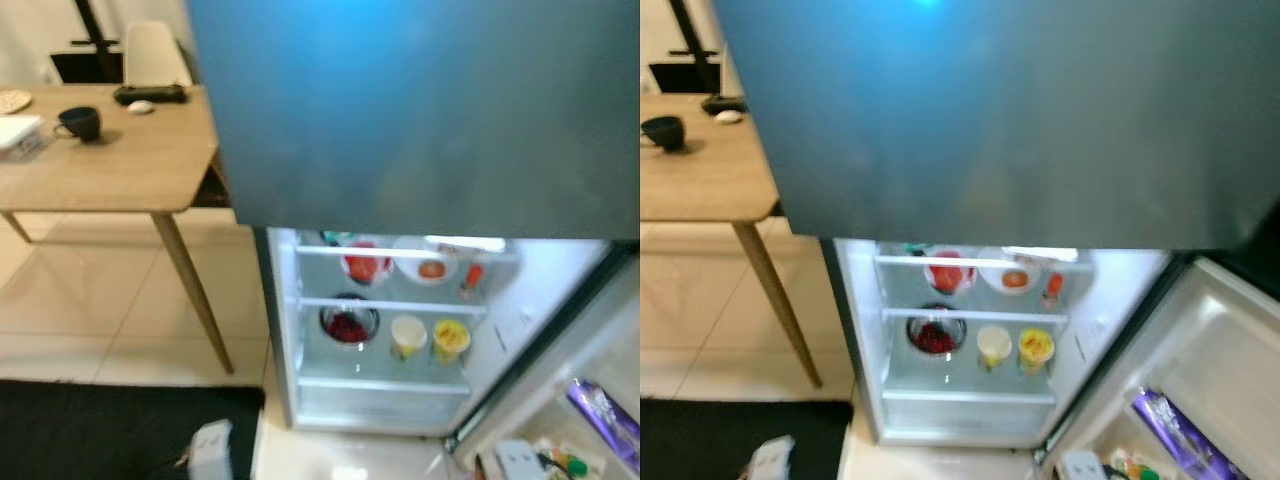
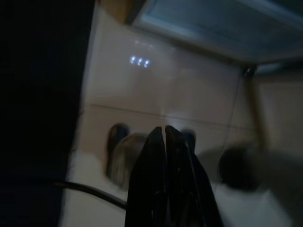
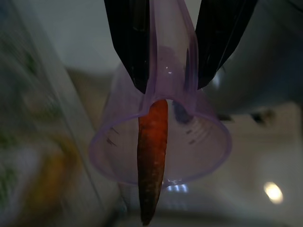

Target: Restocking fridge

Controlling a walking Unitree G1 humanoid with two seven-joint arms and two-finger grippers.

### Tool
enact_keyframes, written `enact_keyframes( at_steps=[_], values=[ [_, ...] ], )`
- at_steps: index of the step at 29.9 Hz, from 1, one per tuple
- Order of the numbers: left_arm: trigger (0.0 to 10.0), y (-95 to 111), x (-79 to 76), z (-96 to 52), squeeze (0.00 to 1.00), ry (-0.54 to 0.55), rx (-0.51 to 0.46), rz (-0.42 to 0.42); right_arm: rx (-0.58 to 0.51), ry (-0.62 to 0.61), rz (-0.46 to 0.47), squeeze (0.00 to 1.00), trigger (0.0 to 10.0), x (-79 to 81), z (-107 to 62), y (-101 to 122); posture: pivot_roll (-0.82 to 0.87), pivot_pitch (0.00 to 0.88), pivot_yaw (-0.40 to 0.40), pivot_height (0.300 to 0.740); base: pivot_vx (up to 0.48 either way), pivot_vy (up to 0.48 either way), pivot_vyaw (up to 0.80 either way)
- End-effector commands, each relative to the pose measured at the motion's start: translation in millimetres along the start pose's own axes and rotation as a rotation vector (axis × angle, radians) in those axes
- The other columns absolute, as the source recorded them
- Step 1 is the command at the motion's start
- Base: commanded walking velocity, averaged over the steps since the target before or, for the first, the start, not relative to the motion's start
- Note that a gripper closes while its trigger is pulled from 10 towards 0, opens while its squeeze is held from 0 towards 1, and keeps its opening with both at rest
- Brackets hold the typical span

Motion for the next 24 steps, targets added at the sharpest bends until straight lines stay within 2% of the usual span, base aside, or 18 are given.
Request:
enact_keyframes(
  at_steps=[1, 7, 9, 12, 17, 24],
  values=[
    [10.0, -0.1, -4.0, 1.4, 0.00, -0.013, 0.007, 0.020, 0.014, -0.018, 0.012, 0.00, 10.0, -7.2, -2.0, -5.2, -0.10, 0.000, -0.004, 0.740, 0.292, 0.000, 0.00],
    [10.0, 1.5, -4.4, 2.0, 0.00, -0.011, 0.007, 0.030, 0.011, -0.009, 0.012, 0.00, 10.0, -5.8, -1.9, -4.9, -0.10, 0.000, -0.003, 0.740, 0.270, 0.000, 0.00],
    [10.0, 2.4, -6.0, 2.2, 0.00, -0.023, 0.002, 0.029, 0.009, -0.007, 0.013, 0.00, 10.0, -5.5, -1.9, -4.6, -0.10, 0.000, -0.003, 0.740, 0.000, 0.000, 0.00],
    [10.0, -1.5, -7.7, 2.3, 0.00, -0.037, 0.031, 0.071, -0.002, -0.002, 0.016, 0.00, 10.0, -5.4, -1.7, -2.3, -0.10, 0.000, -0.003, 0.740, 0.000, -0.470, 0.00],
    [10.0, -2.5, -8.6, 2.4, 0.00, -0.041, 0.035, 0.063, -0.024, 0.014, 0.024, 0.00, 10.0, -5.4, -1.5, 2.3, -0.10, 0.000, -0.004, 0.740, 0.000, -0.403, 0.00],
    [10.0, -1.6, -12.1, 3.1, 0.00, -0.059, 0.022, 0.060, -0.081, 0.110, -0.009, 0.00, 10.0, 3.7, -0.4, 17.1, -0.10, 0.000, -0.004, 0.740, 0.000, 0.000, 0.00]
  ],
)
Point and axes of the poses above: a point about 5 cm out from each wrist's last joint towards the gripper, its own z axis pointing out of the wrist towards the gripper, its own y axis along the axis of the wrist's last joint, x = y × z, the point moved 3 cm from there along z, pointing out of the wrist towards the gripper, and after that the axes turned 5 degrees about -z, right-handed, at the moved point
